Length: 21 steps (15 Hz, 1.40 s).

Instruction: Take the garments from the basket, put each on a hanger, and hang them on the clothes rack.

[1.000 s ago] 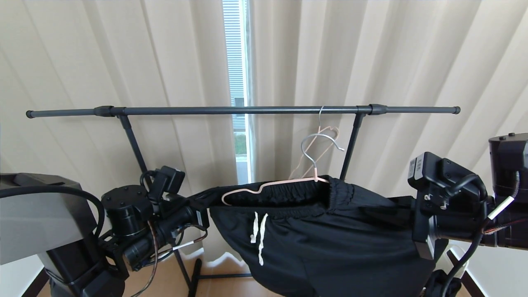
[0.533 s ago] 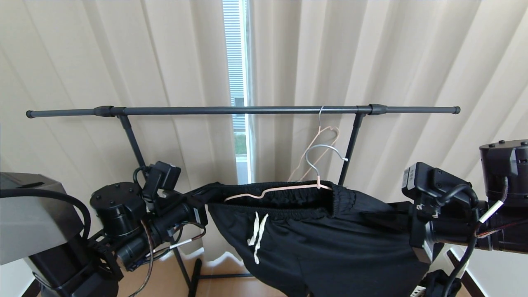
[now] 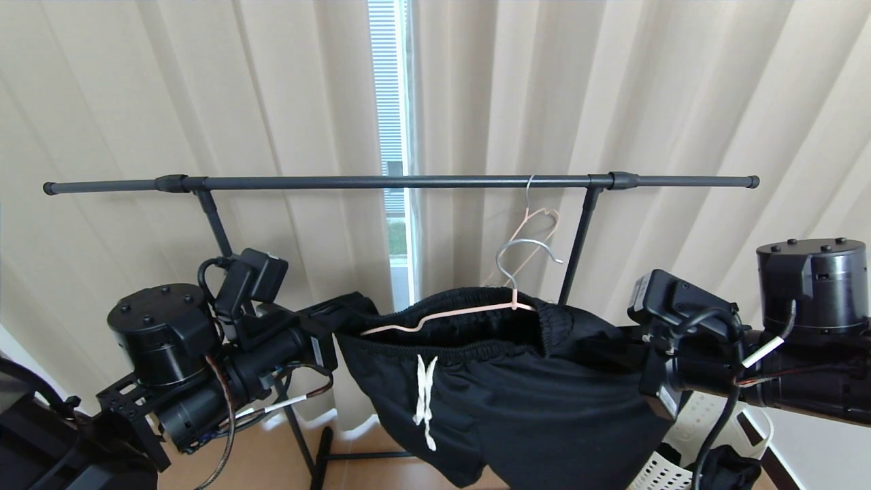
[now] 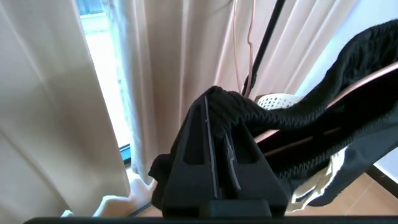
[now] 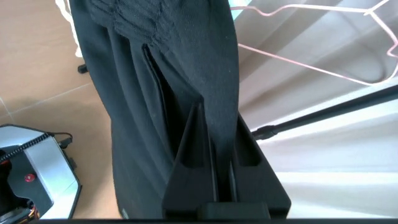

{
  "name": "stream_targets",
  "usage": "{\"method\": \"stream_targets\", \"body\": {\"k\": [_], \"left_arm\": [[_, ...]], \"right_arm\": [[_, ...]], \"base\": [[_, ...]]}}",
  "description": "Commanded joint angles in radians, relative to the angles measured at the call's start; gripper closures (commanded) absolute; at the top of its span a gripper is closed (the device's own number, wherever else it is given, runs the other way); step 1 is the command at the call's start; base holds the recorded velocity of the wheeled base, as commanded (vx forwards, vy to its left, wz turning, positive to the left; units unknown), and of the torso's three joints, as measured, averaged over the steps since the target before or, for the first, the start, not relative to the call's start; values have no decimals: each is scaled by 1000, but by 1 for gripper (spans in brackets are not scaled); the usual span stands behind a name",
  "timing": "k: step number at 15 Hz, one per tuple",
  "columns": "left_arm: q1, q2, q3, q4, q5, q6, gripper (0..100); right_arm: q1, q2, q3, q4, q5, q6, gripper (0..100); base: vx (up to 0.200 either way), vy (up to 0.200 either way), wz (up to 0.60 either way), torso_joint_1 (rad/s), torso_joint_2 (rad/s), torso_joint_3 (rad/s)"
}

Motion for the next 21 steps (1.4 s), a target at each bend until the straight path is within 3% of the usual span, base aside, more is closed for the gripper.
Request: {"method": "stream_targets", "body": {"k": [1, 3, 4, 7, 10, 12, 16, 18, 19, 20, 21], "left_arm": [[-34, -33, -11, 39, 35, 1, 100], [-44, -41, -14, 56, 49, 1, 100], [-57, -78, -46, 177, 113, 20, 100], [-76, -110, -91, 307, 182, 24, 100], [-85, -142, -106, 363, 192, 20, 100], [-70, -144, -120, 366, 193, 20, 100], [-28, -156, -146, 390, 193, 20, 100], [-28, -193, -172, 456, 193, -6, 100], [-38, -224, -191, 536, 193, -34, 100], [-38, -225, -192, 542, 193, -36, 100], [-88, -261, -226, 654, 193, -91, 100]], "right_arm": [[27, 49, 7, -29, -18, 6, 100], [32, 56, 10, -45, -25, 14, 100], [58, 61, 26, -111, -83, 51, 100], [93, 69, 49, -163, -122, 54, 100], [112, 121, 72, -197, -186, 51, 100], [110, 147, 107, -275, -194, 40, 100], [98, 150, 116, -272, -195, 6, 100], [92, 167, 115, -275, -197, 6, 100], [93, 185, 108, -279, -202, 8, 100], [93, 187, 108, -279, -203, 8, 100], [105, 217, 96, -302, -246, 14, 100]], "base": [[0, 0, 0, 0, 0, 0], [0, 0, 0, 0, 0, 0], [0, 0, 0, 0, 0, 0], [0, 0, 0, 0, 0, 0], [0, 0, 0, 0, 0, 0], [0, 0, 0, 0, 0, 0], [0, 0, 0, 0, 0, 0], [0, 0, 0, 0, 0, 0], [0, 0, 0, 0, 0, 0], [0, 0, 0, 0, 0, 0], [0, 0, 0, 0, 0, 0]]}}
